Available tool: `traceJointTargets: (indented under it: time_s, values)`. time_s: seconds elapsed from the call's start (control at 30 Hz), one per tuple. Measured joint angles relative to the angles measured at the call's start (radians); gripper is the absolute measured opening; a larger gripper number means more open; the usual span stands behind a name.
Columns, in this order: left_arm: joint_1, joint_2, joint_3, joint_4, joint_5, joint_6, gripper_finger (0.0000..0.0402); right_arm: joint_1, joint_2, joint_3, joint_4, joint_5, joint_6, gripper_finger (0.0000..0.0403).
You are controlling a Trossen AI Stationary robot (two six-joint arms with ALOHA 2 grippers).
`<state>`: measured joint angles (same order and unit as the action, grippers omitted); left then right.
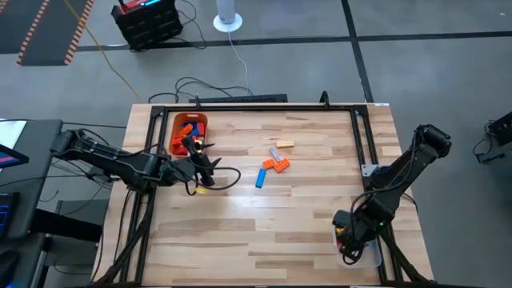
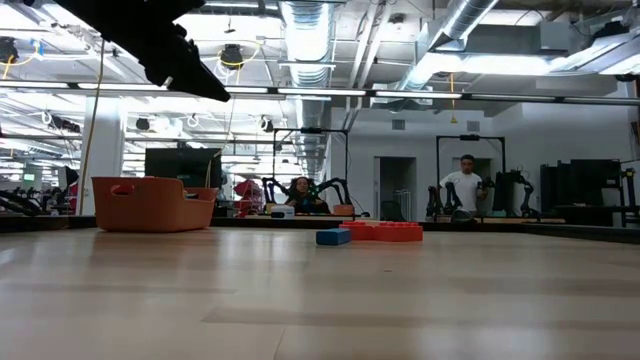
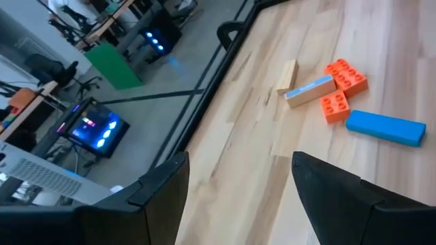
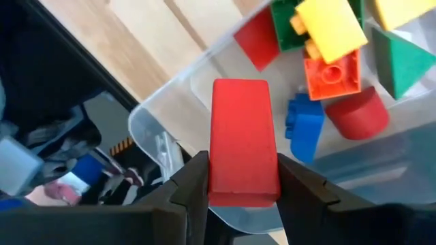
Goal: Sort blocks by size
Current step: Put the large red wooden block into the orange bin
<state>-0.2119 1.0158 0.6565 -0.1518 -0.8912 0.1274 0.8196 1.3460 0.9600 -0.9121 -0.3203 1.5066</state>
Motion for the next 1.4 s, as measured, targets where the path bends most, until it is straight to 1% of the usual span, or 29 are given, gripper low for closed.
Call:
traceJointTargets:
  time_s: [0.33, 0.4, 0.5, 0.67, 0.77, 0.87, 0.93, 1.07, 1.13, 1.33, 1.4]
  values:
    - [0.000, 0.000, 0.000, 0.001, 0.006, -0.003, 0.0254, -0.004, 0.000, 0.000, 0.004, 0.005, 0.006, 0.0164]
    - [0.000, 0.000, 0.000, 0.002, 0.046, -0.022, 0.0254, -0.004, 0.000, 0.000, 0.000, 0.006, 0.011, 0.0164]
    - [0.000, 0.000, 0.000, 0.003, 0.133, -0.076, 0.0254, -0.004, 0.000, 0.000, -0.015, 0.009, 0.020, 0.0164]
    - [0.022, 0.028, 0.000, 0.029, 0.281, -0.214, 0.0254, -0.004, 0.000, 0.000, -0.101, 0.009, 0.031, 0.0164]
    - [0.052, 0.112, 0.000, 0.100, 0.380, -0.293, 0.0254, -0.004, 0.000, 0.000, -0.146, 0.009, 0.031, 0.0164]
    - [0.076, 0.230, 0.000, 0.184, 0.468, -0.308, 0.0254, -0.004, 0.000, 0.000, -0.161, 0.009, 0.033, 0.0164]
    - [0.090, 0.300, 0.013, 0.216, 0.486, -0.314, 0.0254, -0.004, 0.000, 0.000, -0.153, 0.009, 0.042, 0.0164]
    - [0.108, 0.422, 0.081, 0.222, 0.494, -0.347, 0.0254, -0.001, 0.000, 0.000, -0.152, 0.009, 0.085, 0.0164]
    - [0.111, 0.478, 0.116, 0.216, 0.522, -0.354, 0.0254, 0.005, 0.000, 0.000, -0.150, 0.013, 0.092, 0.0164]
    - [0.110, 0.592, 0.194, 0.212, 0.627, -0.271, 0.0254, 0.019, 0.000, 0.000, -0.150, 0.039, 0.093, 0.0164]
    - [0.108, 0.610, 0.204, 0.211, 0.641, -0.246, 0.0254, 0.022, 0.000, 0.000, -0.152, 0.039, 0.093, 0.0164]
